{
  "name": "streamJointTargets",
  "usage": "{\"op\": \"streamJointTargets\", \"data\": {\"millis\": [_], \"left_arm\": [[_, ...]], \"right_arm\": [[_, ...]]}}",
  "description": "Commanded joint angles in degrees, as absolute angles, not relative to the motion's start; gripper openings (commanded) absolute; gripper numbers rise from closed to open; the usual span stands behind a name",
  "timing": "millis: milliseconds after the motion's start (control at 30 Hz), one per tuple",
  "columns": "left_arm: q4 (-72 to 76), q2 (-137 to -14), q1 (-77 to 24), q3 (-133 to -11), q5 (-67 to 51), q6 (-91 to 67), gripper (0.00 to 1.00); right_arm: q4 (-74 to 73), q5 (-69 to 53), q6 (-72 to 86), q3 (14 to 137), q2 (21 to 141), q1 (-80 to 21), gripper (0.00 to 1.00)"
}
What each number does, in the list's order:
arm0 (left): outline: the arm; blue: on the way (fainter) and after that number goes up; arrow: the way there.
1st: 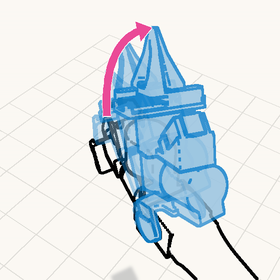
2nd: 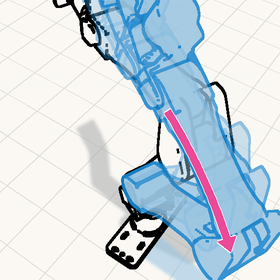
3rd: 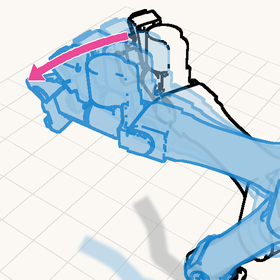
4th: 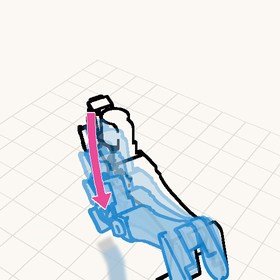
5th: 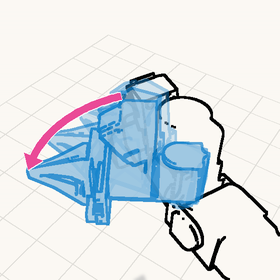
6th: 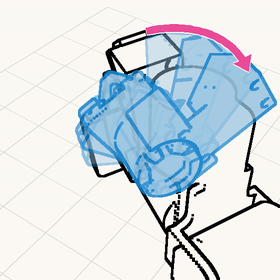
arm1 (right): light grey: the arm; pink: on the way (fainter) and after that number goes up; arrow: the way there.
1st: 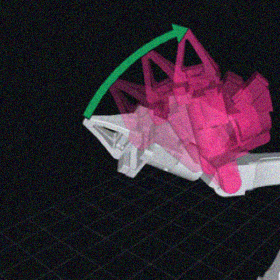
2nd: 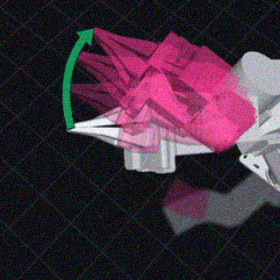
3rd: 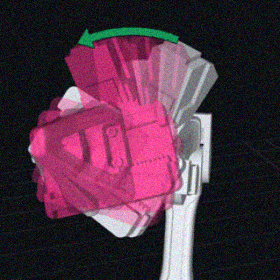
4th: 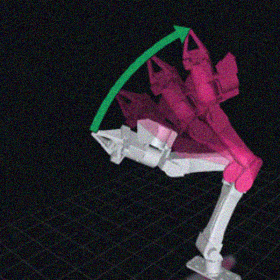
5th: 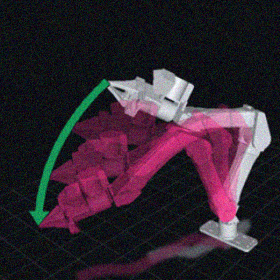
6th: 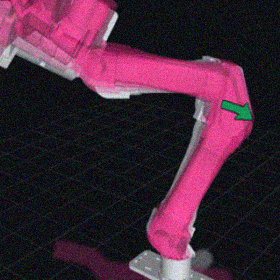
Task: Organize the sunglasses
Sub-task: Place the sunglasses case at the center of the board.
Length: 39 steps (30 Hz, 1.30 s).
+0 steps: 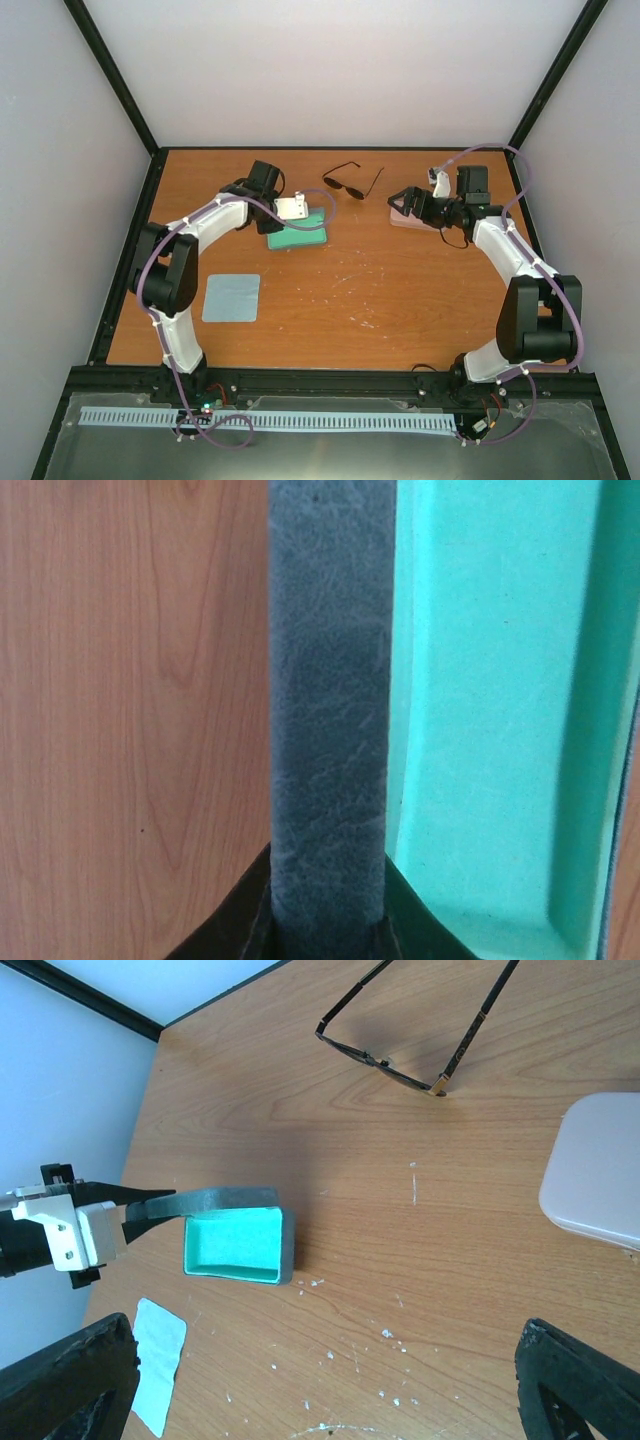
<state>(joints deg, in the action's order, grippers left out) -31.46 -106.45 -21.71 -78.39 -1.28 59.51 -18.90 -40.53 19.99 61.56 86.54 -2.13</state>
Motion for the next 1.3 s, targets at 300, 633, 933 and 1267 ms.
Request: {"op": "streamJointTargets", "data": {"millis": [300,633,933,1267], "left_arm": [[-24.18,-107.1,-22.58,-73.9,-2.96,57.67,0.21],[-22.47,-104.61,-22.79,-71.91,-1.48,56.37,0.58],[-24.48,-100.59,-22.85,-75.33,-4.05,50.77,0.93],[-30.12,-96.96,-22.44,-88.0,-16.92,37.92,0.99]], "right_arm": [[-16.85,-41.03,20.38,60.66,88.07,-2.29,1.0],[-16.8,-41.12,20.12,60.12,87.89,-2.29,1.0],[-16.48,-40.03,20.99,60.05,88.06,-2.37,1.0],[-20.81,-37.36,25.52,70.49,97.36,-5.53,0.94]]}}
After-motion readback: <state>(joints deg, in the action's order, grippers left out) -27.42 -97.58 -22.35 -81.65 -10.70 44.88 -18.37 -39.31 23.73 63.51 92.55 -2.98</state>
